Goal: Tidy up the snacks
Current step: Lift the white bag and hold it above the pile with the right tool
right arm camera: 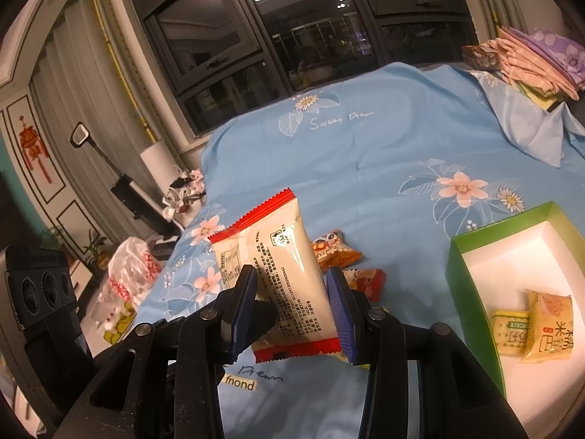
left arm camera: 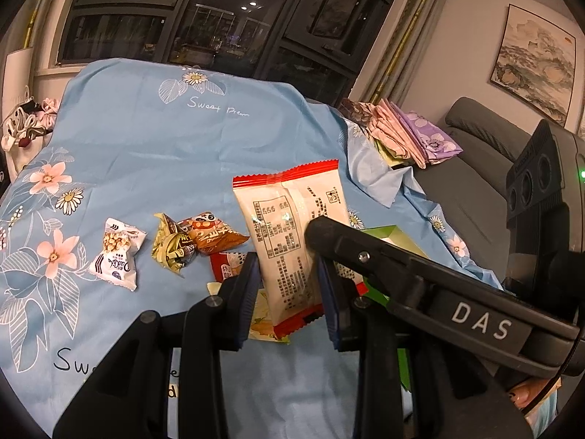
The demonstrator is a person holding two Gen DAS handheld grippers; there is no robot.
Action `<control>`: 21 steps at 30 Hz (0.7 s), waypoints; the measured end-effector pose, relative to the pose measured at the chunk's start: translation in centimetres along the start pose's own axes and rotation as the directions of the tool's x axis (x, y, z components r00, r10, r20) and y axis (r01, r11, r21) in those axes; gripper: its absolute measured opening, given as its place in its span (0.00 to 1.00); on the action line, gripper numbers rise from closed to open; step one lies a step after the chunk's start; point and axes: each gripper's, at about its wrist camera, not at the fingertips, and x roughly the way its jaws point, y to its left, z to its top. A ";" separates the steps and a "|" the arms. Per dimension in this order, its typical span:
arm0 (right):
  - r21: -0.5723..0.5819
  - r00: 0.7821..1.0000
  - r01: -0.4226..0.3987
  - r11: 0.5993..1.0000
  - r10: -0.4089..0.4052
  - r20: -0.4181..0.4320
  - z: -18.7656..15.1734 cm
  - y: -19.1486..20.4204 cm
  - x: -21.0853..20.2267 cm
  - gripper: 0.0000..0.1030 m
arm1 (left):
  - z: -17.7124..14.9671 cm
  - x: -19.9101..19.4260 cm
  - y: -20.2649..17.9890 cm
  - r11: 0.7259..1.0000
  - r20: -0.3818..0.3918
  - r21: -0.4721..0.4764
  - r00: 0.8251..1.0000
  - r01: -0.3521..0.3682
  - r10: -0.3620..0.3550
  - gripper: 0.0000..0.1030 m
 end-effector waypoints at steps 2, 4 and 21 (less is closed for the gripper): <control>0.002 1.000 0.003 1.000 -0.003 0.004 0.0 -0.1 -0.2 0.42 | 0.0 -0.1 -0.1 1.000 0.002 0.001 1.000 0.004 -0.004 0.30; 0.000 1.000 0.007 1.000 -0.007 0.009 -0.1 -0.1 -0.4 0.42 | 0.0 -0.1 -0.3 1.000 0.005 0.004 1.000 0.009 -0.009 0.30; -0.010 0.997 0.046 0.999 -0.045 0.057 -0.2 -0.4 -2.8 0.42 | -0.2 -0.5 -2.3 0.998 0.027 0.039 0.998 0.047 -0.049 0.29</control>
